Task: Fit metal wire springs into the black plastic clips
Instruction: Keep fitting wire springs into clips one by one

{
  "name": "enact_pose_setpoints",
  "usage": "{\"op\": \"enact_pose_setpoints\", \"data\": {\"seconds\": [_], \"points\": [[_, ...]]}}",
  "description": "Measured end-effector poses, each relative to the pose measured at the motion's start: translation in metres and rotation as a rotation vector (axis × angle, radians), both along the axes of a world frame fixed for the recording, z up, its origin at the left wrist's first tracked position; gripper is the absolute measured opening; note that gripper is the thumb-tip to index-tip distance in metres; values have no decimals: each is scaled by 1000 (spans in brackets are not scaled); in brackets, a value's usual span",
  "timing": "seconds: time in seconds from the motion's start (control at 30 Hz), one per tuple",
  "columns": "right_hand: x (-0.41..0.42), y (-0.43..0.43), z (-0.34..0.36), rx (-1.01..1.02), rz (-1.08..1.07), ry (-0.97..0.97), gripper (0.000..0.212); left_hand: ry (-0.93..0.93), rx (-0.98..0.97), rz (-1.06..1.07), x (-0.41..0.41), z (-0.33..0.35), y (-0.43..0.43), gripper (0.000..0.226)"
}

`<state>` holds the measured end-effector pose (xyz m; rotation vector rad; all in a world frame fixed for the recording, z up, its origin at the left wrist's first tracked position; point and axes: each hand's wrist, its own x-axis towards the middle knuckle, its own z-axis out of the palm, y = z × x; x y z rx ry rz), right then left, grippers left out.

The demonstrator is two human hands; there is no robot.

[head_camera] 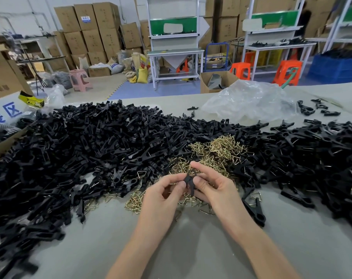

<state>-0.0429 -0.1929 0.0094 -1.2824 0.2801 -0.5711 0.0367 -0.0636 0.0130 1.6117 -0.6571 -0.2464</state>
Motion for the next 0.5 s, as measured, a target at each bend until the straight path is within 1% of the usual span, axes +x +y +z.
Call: {"op": "enact_pose_setpoints", "data": {"seconds": [0.17, 0.23, 0.27, 0.3, 0.33, 0.37, 0.4, 0.43, 0.5], "points": [[-2, -3, 0, -153, -30, 11, 31, -130, 63, -28, 1, -1, 0, 30], [0, -6, 0, -183, -95, -7, 30, -230, 124, 25, 2, -4, 1, 29], [1, -9, 0, -176, -140, -24, 27, -339, 206, 68, 4, -7, 1, 28], [2, -12, 0, -153, -181, -40, 23, -477, 342, 95, 6, -9, 2, 31], [3, -14, 0, -117, -212, -56, 19, -592, 495, 103, 8, -12, 2, 39], [3, -15, 0, -76, -235, -74, 18, -661, 628, 101, 9, -15, 2, 47], [4, -16, 0, -41, -253, -87, 17, -690, 717, 96, 11, -18, 1, 53], [3, -16, -1, -23, -264, -92, 17, -700, 756, 96, 12, -19, -1, 54], [3, -14, -2, -17, -267, -90, 17, -707, 752, 101, 15, -20, -4, 44]]}}
